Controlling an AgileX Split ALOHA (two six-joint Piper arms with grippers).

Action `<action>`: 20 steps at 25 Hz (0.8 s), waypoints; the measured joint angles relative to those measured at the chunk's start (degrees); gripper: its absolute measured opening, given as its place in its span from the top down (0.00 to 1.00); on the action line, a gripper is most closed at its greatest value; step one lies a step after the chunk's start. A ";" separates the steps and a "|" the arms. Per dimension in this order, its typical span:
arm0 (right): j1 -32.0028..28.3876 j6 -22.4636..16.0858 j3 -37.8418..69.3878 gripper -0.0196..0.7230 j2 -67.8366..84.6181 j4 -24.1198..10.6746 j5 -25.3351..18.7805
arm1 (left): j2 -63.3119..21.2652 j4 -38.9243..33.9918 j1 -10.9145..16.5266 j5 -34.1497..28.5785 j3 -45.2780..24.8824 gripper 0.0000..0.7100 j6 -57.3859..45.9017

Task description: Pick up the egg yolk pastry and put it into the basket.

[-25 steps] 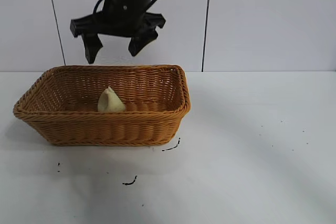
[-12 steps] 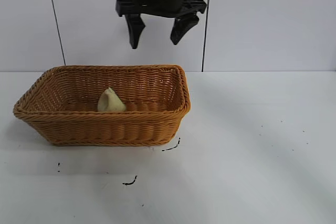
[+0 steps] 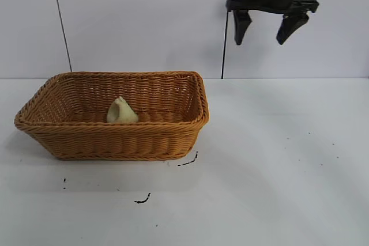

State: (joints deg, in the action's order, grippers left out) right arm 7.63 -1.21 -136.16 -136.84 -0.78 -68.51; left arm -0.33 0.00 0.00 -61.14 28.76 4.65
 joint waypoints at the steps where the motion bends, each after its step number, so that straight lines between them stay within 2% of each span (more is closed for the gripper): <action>1: -1.36 0.00 0.00 0.12 0.00 -0.06 -0.36 | 0.00 0.00 0.00 0.00 0.00 0.02 0.00; 6: -6.38 0.00 0.00 0.12 0.04 0.08 -1.04 | 0.00 0.00 0.00 0.00 0.00 0.02 0.00; 11: -8.02 0.04 1.63 0.12 2.25 0.78 -1.04 | 0.00 0.00 0.00 0.00 0.00 0.02 0.00; 15: -8.09 0.41 7.33 0.12 7.63 0.78 -1.04 | 0.00 0.00 0.00 0.00 0.00 0.02 0.00; 20: -8.09 0.67 19.65 0.12 18.68 0.78 -1.04 | 0.00 0.00 0.00 0.00 0.00 0.02 0.00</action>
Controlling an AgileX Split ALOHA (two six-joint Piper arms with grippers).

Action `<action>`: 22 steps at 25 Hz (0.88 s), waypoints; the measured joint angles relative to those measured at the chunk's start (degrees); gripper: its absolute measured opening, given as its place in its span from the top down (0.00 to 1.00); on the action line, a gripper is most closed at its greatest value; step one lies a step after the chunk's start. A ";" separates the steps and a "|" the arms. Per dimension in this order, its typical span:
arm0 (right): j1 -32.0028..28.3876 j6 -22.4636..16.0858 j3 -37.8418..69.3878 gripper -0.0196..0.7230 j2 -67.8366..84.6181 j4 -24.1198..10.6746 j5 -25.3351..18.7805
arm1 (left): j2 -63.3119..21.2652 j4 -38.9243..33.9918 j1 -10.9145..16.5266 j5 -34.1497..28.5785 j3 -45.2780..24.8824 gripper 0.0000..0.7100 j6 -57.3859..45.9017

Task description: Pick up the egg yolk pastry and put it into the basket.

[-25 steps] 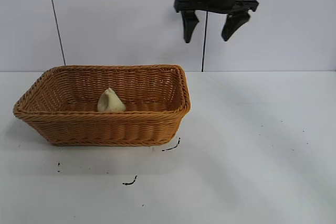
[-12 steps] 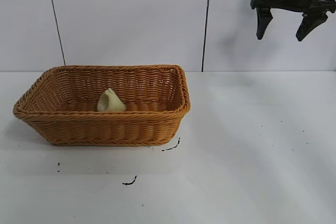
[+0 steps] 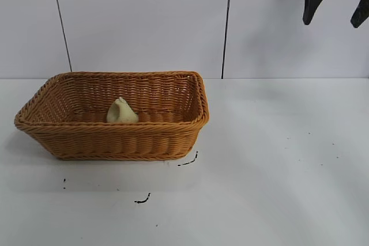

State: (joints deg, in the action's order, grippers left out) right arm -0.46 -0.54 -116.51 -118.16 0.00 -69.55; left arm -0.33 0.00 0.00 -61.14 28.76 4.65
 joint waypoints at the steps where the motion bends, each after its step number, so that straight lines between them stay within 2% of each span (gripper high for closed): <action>1: 0.00 0.00 2.45 0.12 2.65 0.00 0.00 | 0.00 0.00 0.00 0.00 0.00 0.02 0.00; 22: 0.00 1.99 56.67 0.12 64.25 1.11 -0.09 | 0.00 0.00 0.00 0.00 0.00 0.02 0.00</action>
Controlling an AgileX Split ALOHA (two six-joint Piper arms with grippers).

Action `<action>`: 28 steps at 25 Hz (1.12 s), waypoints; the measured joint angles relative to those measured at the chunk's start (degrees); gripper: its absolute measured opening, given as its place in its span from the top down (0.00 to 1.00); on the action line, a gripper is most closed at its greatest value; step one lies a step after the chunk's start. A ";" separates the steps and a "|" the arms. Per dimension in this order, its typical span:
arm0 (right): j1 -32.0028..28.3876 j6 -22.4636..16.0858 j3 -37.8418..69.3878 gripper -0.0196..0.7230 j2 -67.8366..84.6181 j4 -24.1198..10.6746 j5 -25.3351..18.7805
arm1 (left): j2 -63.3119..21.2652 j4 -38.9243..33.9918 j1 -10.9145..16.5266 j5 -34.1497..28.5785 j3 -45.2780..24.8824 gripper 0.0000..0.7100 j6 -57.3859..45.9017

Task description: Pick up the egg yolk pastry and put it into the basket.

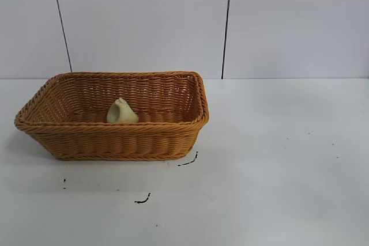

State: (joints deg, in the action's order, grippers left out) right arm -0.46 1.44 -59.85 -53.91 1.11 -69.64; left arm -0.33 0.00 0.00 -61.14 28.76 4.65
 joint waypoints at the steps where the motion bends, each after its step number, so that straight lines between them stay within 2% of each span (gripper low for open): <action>1: 0.00 0.07 2.45 0.12 3.05 0.00 0.00 | 0.00 0.00 0.00 0.00 0.00 0.02 0.00; 4: 0.00 0.14 9.70 0.12 11.64 0.00 0.60 | 0.00 0.00 0.00 0.00 0.00 0.02 0.00; 13: 0.00 0.14 29.62 0.12 35.37 0.00 8.03 | 0.00 0.00 0.00 0.00 0.00 0.02 0.00; 17: 0.00 0.14 31.64 0.12 42.90 0.20 10.54 | 0.00 0.00 0.00 0.00 0.00 0.02 0.00; 23: 0.00 0.14 31.74 0.12 52.77 0.34 10.75 | 0.00 0.00 0.00 0.00 0.00 0.02 0.00; 28: 0.00 0.14 31.74 0.12 54.11 0.56 10.75 | 0.00 0.00 0.00 0.00 0.00 0.02 0.00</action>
